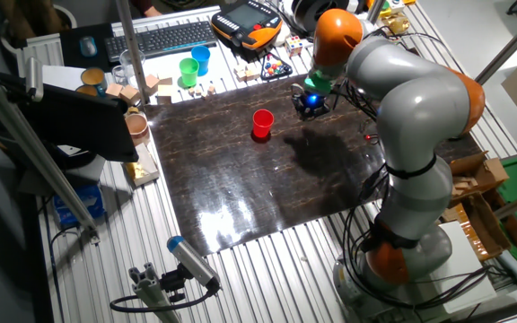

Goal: Pick up the cup

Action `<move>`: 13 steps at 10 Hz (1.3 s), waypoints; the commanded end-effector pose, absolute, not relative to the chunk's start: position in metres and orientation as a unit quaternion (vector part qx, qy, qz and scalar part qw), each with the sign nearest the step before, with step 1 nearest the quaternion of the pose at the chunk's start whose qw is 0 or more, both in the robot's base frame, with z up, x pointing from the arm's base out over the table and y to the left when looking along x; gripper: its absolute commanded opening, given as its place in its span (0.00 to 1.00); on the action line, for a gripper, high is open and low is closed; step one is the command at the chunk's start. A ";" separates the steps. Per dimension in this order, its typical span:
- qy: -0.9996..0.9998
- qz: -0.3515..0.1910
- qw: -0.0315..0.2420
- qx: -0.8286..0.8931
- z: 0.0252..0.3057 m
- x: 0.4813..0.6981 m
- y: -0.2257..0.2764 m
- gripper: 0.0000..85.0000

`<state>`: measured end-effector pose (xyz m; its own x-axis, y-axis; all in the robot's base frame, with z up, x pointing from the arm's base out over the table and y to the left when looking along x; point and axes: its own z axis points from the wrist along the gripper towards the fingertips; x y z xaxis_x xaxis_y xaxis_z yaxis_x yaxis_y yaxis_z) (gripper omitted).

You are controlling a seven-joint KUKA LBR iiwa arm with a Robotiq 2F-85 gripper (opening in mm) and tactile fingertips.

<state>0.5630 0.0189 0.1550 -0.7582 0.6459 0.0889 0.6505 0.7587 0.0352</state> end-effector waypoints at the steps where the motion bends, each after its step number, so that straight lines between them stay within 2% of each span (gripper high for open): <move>1: -0.920 -0.030 0.030 -0.390 0.153 0.564 0.019 0.01; 7: -0.913 -0.022 0.023 -0.407 0.138 0.573 0.022 0.01; 13: -0.914 -0.026 0.028 -0.405 0.138 0.577 0.030 0.01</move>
